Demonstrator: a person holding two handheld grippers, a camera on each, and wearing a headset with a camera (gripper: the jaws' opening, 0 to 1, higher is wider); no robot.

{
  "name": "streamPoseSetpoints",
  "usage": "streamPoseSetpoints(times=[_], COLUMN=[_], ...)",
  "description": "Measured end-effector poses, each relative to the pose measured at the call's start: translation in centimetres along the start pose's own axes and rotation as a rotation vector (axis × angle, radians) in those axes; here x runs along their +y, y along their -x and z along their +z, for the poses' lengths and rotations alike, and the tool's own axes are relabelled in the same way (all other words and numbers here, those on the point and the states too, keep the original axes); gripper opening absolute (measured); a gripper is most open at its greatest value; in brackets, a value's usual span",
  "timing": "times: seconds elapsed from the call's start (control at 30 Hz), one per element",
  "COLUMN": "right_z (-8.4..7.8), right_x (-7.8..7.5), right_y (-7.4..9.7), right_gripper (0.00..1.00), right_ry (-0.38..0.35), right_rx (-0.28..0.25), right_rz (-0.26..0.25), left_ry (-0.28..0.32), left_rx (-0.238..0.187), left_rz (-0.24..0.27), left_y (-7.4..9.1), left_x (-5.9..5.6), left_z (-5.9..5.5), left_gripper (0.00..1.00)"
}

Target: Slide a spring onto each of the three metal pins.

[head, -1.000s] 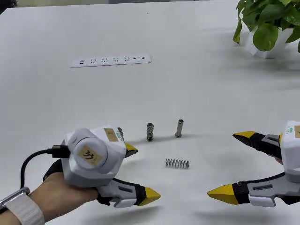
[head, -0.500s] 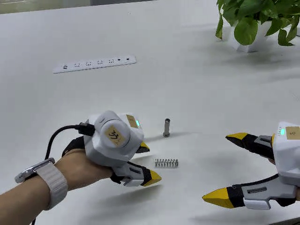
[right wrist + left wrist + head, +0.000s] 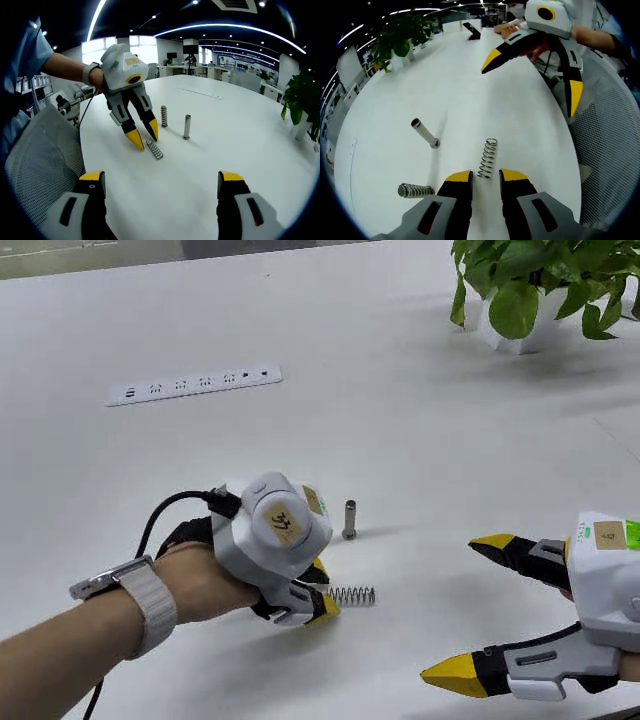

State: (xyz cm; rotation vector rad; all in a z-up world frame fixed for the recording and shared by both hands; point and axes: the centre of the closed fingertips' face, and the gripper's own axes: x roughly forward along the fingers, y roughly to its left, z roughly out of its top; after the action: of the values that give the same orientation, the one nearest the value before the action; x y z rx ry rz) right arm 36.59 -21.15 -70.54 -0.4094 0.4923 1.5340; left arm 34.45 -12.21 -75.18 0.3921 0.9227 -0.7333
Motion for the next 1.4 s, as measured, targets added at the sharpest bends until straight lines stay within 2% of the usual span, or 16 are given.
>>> streamPoseSetpoints(times=[0.07,0.1,0.13,0.27,0.5,0.57,0.73,0.8,0.9,1.03,1.23,1.33,1.4], right_z=[0.0,0.1,0.1,0.1,0.2,0.2,0.3,0.2,0.2,0.2,0.4,0.6,0.6], right_x=[-0.1,-0.1,0.0,0.1,0.4,0.5,0.8,0.9,1.2,1.5,1.7,1.7,1.8], right_y=[0.0,0.0,0.0,0.0,-0.2,-0.3,-0.4,-0.4,-0.5,-0.6,-0.6,-0.7,-0.8], right_gripper=[0.94,0.94,0.94,0.93,0.92,0.92,0.91,0.91,0.90,0.90,0.89,0.89,0.88], right_ry=[-0.001,-0.001,-0.003,-0.005,0.002,-0.003,-0.004,-0.004,-0.007,-0.007,-0.002,-0.003,-0.010], right_rx=[-0.002,-0.003,-0.004,-0.003,-0.001,-0.002,-0.003,-0.001,0.001,0.005,0.004,0.002,0.000], right_rz=[-0.002,-0.002,-0.001,-0.004,0.003,0.004,0.004,0.005,0.010,0.017,0.022,0.025,0.029], left_ry=[-0.012,-0.024,-0.021,-0.072,-0.114,-0.109,-0.120,-0.092,-0.092,-0.034,0.009,0.055,0.113], left_rx=[0.019,0.009,0.026,0.075,0.127,0.131,0.141,0.144,0.122,0.058,-0.019,-0.054,-0.077], left_rz=[0.000,0.001,0.002,-0.009,-0.017,-0.020,-0.009,0.012,0.038,0.066,0.093,0.100,0.100], left_y=[-0.1,-0.1,-0.1,-0.2,-0.3,-0.2,-0.3,-0.2,-0.1,0.0,0.2,0.5,0.8], left_x=[0.0,0.1,0.2,-0.1,-0.4,-0.2,-0.3,-0.4,-0.6,-0.6,-0.9,-1.3,-1.8], left_z=[-0.1,0.3,0.3,0.1,0.1,0.0,-0.1,-0.1,-0.1,-0.3,-0.3,-0.6,-0.9], left_gripper=[0.21,0.18,0.18,0.19,0.16,0.15,0.11,0.11,0.10,0.10,0.10,0.10,0.10])
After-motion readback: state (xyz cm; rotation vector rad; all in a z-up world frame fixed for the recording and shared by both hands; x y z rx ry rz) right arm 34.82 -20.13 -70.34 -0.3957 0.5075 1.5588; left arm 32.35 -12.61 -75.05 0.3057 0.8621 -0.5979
